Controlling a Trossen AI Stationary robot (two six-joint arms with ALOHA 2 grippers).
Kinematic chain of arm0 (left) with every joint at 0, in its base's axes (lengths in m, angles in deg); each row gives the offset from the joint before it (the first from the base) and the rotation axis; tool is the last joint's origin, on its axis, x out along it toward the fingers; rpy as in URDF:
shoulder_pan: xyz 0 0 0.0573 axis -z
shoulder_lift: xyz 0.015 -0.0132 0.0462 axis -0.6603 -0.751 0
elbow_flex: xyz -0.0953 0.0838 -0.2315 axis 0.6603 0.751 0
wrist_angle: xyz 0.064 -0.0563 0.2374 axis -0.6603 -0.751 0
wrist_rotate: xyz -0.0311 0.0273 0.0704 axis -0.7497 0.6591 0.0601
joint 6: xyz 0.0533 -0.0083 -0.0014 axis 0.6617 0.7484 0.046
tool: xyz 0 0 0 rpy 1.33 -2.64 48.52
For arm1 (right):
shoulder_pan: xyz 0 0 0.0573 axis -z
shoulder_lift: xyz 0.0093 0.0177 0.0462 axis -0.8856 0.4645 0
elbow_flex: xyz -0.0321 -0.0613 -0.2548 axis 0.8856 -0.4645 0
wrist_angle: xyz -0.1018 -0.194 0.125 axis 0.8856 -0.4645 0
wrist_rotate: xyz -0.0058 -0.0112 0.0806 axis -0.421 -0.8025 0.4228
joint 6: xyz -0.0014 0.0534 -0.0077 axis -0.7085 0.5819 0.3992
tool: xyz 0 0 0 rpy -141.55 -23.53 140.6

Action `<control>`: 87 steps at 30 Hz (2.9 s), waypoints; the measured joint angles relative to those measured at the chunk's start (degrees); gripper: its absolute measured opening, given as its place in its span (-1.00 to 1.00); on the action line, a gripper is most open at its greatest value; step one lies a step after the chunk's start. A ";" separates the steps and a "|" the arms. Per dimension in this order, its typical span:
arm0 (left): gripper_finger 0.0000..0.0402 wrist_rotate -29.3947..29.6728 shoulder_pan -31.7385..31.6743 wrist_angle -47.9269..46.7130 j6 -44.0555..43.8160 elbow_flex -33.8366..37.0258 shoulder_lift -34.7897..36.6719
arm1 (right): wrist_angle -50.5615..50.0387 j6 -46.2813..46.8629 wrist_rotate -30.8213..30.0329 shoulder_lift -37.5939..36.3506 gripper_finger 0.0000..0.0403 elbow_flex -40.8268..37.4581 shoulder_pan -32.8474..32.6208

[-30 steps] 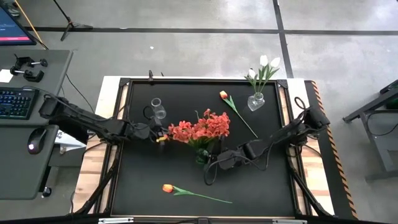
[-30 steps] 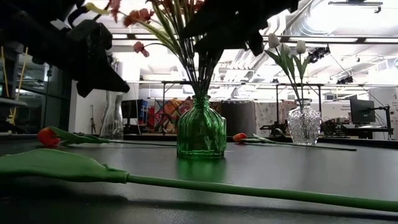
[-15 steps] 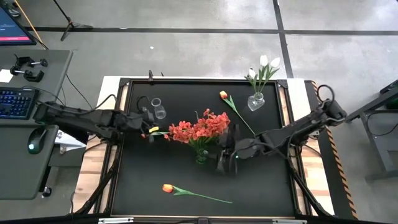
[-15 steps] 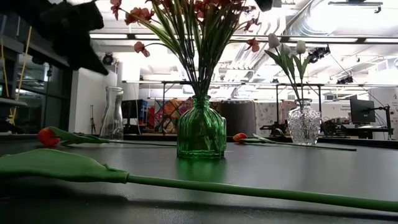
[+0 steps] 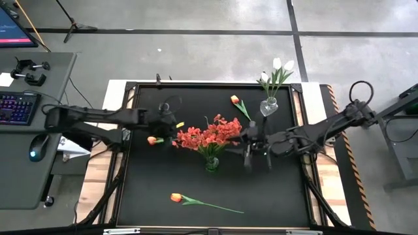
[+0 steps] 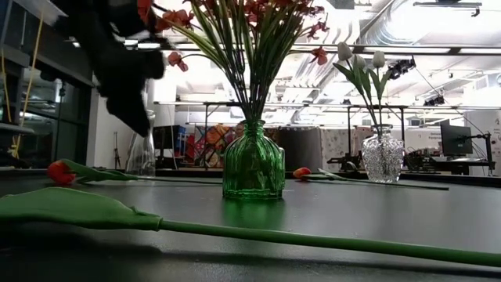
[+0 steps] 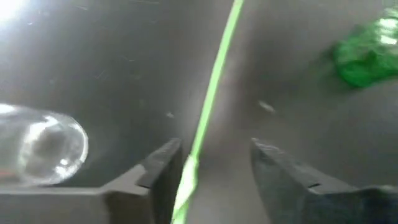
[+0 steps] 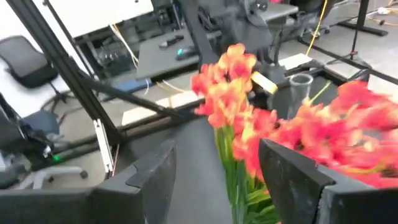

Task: Sort flowers into vase by color
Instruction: Put the middle left light orange flower into the left transparent vase

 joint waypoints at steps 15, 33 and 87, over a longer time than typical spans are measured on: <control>0.15 -24.31 -5.90 -21.75 3.33 -12.54 -10.47 | -1.07 -1.93 -0.55 -4.84 0.07 0.00 0.00; -0.01 7.30 15.45 -20.85 47.75 -15.44 -10.45 | -4.82 -1.57 -0.24 -4.80 0.07 0.00 0.00; -0.26 -1.38 2.15 -0.77 98.37 -5.52 -2.67 | -5.81 -0.04 -5.52 -4.76 0.07 0.00 0.04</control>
